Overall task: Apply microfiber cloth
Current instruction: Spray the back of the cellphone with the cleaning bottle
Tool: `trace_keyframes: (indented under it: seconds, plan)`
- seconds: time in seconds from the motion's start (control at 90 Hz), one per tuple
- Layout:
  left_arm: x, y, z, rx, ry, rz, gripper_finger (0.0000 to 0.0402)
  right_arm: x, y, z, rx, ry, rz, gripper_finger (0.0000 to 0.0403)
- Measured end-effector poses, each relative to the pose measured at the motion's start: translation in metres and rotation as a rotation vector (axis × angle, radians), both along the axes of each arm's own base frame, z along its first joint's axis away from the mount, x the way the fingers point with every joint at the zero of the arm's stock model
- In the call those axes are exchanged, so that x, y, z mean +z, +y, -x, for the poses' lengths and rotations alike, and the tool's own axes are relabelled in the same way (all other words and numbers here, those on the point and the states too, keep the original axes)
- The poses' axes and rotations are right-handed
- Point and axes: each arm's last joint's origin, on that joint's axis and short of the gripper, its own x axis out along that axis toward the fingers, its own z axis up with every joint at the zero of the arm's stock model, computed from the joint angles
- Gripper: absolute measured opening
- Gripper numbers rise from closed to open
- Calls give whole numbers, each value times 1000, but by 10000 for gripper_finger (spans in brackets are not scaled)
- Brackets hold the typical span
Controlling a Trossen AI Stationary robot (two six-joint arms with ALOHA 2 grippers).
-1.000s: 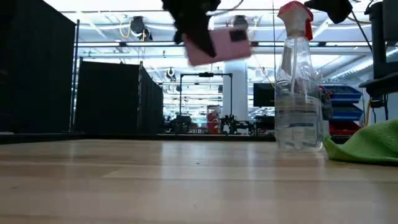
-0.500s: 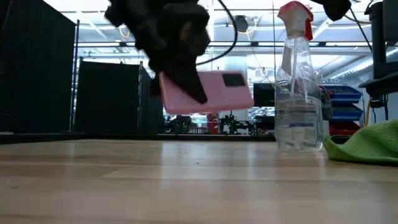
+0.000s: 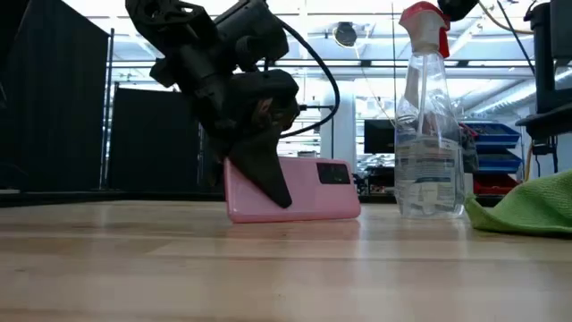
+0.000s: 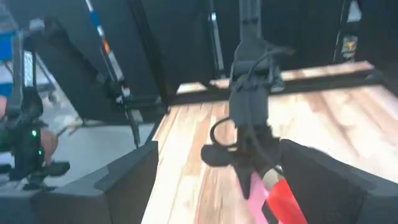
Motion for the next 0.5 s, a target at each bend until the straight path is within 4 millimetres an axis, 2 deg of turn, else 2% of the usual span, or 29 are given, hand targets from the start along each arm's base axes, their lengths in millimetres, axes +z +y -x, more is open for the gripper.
trace_keyframes:
  seconds: [0.267,0.5]
  plan:
    - [-3,11,1,-10,16,-30,54,-15,5,-24,5,76,33,313]
    - [-3,17,1,-10,16,-41,56,-16,5,-25,12,80,54,313]
